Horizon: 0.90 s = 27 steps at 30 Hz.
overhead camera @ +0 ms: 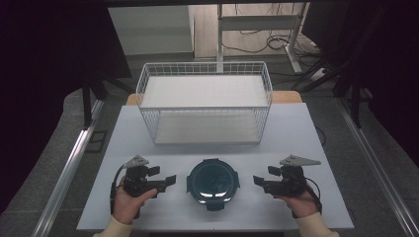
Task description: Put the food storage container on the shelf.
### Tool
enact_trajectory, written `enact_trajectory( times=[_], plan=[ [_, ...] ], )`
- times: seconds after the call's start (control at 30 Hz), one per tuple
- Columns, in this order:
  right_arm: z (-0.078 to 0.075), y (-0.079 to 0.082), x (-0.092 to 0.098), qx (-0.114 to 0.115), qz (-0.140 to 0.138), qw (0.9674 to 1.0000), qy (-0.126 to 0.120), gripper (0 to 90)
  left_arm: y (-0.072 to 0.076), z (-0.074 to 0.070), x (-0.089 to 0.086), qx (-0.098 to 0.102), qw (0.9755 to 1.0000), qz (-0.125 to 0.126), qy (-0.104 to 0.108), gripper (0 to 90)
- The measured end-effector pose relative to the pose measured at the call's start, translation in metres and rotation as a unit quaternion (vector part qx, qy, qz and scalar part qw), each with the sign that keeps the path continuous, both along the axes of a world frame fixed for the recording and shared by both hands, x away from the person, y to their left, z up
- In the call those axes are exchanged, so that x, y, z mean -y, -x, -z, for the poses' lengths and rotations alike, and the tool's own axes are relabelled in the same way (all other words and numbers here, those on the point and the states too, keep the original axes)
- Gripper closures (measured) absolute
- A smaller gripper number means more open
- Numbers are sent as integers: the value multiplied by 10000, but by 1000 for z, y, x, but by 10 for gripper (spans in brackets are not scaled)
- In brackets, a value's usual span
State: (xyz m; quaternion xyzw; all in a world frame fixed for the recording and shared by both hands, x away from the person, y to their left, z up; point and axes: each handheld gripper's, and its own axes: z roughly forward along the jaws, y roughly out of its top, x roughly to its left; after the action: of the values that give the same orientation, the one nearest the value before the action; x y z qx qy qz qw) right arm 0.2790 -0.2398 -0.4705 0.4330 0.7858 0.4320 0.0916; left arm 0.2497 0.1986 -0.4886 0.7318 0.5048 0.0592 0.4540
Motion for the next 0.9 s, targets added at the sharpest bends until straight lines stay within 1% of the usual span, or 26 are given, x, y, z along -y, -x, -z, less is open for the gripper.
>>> enact_trajectory(
  times=[0.13,0.23,0.33,0.5,0.57,0.67,0.77,0.83,0.9],
  plan=[
    [0,2,-5,-103,-35,9999,-87,248,0,-1,2,-86,9998,45,167,185],
    [1,3,-11,-205,-84,9997,-124,236,1,-2,5,-204,9992,72,335,180],
    [2,4,-17,-312,-166,9993,-131,222,1,-1,7,-255,9987,130,424,177],
    [5,6,-27,-417,-269,9986,-165,210,2,2,16,-306,9984,237,412,176],
    [6,6,-31,-462,-289,9983,-191,206,1,3,20,-358,9980,295,430,175],
    [9,7,-38,-581,-337,9974,-270,196,0,8,25,-509,9966,335,563,160],
    [11,7,-44,-703,-368,9964,-313,186,-1,13,31,-701,9937,422,768,145],
    [14,7,-48,-779,-369,9956,-359,177,-3,16,34,-792,9922,472,843,139],
    [16,7,-51,-845,-370,9947,-452,173,-4,18,35,-838,9911,483,910,138]
  ],
)
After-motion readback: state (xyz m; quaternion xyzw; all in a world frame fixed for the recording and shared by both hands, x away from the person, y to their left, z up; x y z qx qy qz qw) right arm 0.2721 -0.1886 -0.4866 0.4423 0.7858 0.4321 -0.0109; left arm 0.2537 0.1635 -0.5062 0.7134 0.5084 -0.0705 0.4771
